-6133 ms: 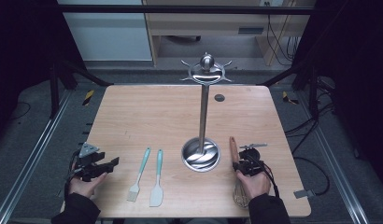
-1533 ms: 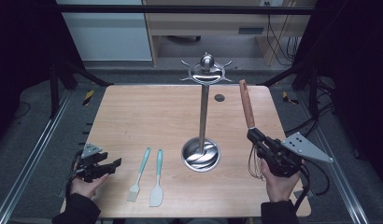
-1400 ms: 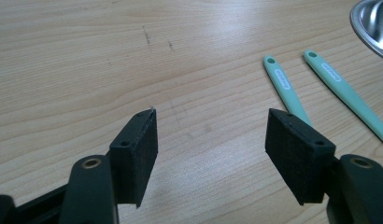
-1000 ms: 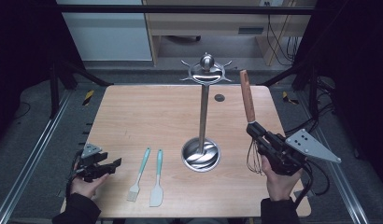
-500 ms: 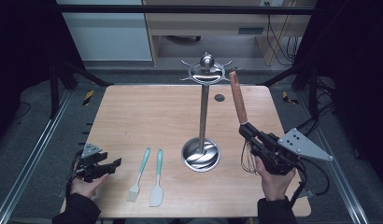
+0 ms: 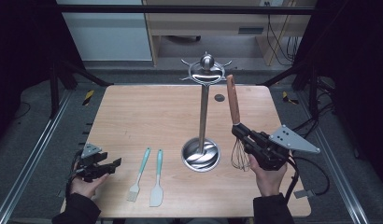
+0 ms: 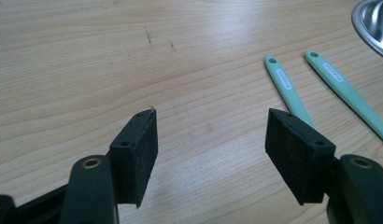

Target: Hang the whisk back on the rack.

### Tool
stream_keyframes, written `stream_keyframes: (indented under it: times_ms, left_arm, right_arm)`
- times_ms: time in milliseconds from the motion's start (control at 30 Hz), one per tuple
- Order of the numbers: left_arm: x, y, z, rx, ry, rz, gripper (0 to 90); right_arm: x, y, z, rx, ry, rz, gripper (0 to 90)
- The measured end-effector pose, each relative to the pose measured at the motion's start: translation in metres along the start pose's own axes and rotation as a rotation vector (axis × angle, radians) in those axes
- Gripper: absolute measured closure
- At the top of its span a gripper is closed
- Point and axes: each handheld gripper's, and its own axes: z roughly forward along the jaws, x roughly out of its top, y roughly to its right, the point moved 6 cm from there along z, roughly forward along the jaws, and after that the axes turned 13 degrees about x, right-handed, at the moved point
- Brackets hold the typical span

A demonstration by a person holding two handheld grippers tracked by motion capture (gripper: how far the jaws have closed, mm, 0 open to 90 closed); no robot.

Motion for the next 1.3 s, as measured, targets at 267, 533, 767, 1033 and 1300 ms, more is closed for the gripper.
stream_keyframes:
  times_ms: [267,533,767,1033,1300]
  left_arm:
    - [0.0,0.0,0.001,0.0,0.001,0.0,34.0]
    - [0.0,0.0,0.001,-0.001,0.001,-0.002,34.0]
    - [0.0,0.0,0.001,0.0,0.0,-0.001,34.0]
    - [0.0,0.0,0.001,0.0,0.001,0.002,34.0]
    - [-0.001,0.0,0.002,0.001,0.004,0.01,33.9]
  right_arm:
    - [-0.004,0.006,0.014,0.029,-0.024,0.004,80.8]
    - [-0.007,0.011,0.03,0.039,-0.05,0.006,80.8]
    - [-0.008,0.015,0.041,0.043,-0.066,0.003,80.7]
    - [-0.007,0.017,0.052,0.05,-0.078,0.004,80.6]
    - [-0.006,0.018,0.053,0.033,-0.078,0.004,78.5]
